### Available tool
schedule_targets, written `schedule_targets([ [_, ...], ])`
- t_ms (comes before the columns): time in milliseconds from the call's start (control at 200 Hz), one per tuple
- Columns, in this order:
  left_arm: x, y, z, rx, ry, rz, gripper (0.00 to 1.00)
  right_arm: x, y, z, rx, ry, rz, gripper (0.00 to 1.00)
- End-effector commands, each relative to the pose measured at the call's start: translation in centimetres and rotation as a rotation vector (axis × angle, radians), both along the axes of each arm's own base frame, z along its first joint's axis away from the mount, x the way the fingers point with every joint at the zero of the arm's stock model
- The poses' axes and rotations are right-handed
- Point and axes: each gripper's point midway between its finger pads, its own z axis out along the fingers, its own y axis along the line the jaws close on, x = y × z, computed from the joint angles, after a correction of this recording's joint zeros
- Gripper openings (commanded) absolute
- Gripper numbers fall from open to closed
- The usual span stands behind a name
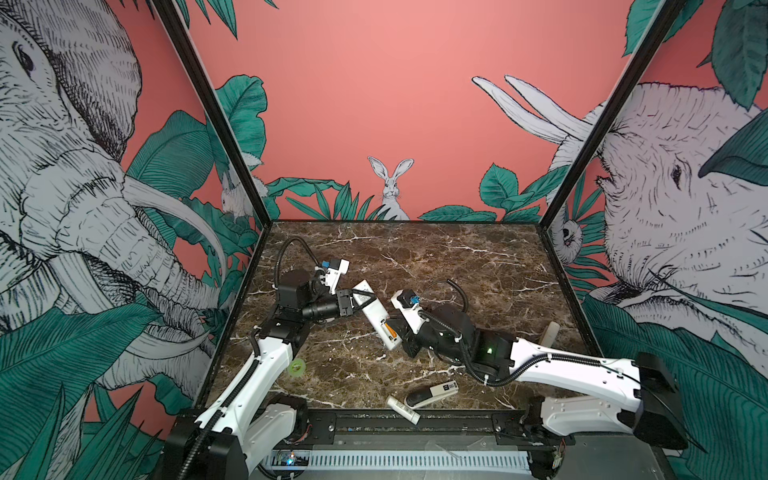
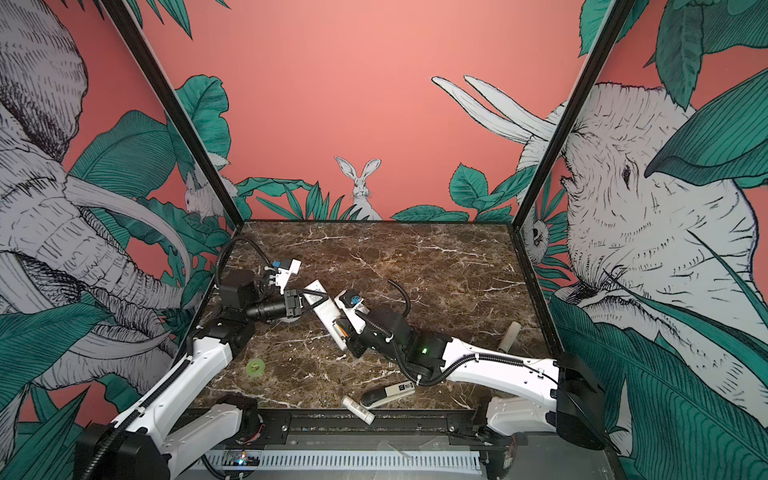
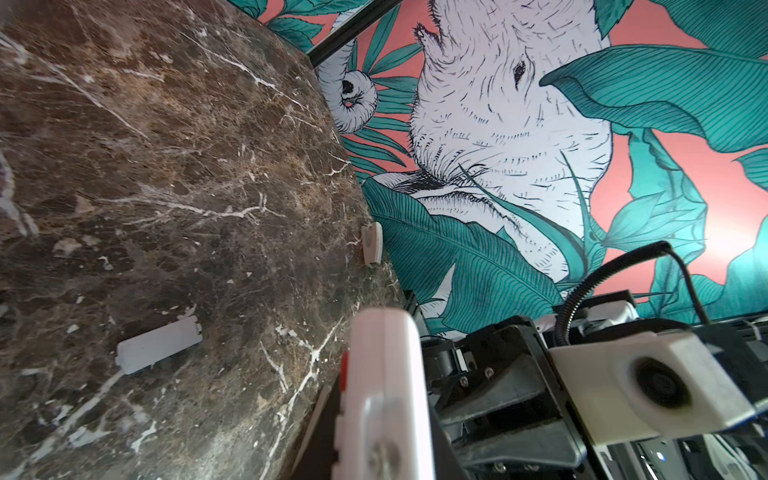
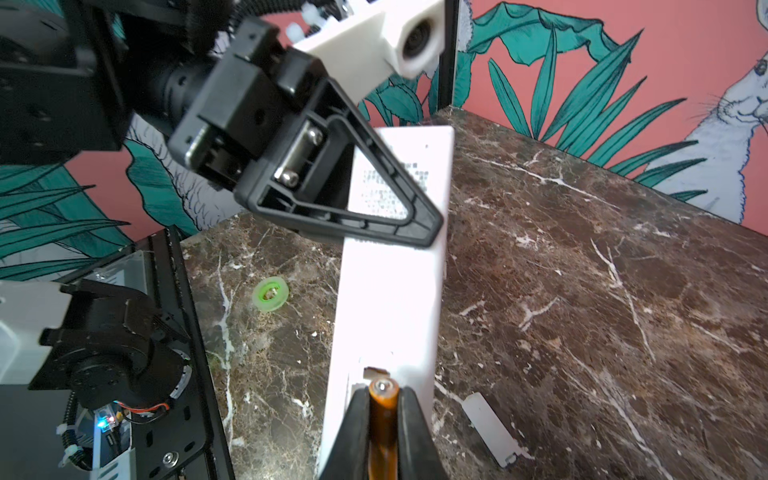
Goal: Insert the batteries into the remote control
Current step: 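Carry the battery to the remote's compartment held by the left gripper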
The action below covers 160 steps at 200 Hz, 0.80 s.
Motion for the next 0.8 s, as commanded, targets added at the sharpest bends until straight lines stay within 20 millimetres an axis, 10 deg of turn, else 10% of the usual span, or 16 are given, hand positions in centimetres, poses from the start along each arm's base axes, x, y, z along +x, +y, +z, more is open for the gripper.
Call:
schedule_targets([
  [0, -0.5, -0.2, 1.9, -0.066, -0.014, -0.053, 0.00, -0.3, 0.7, 3.8, 0.126, -0.081, 0.044, 0.13],
  [795, 0.1, -0.1, 3.5, -0.137, 0.036, -0.099, 0.00, 0.0, -0.6, 1.4, 0.117, -0.114, 0.008, 0.18],
])
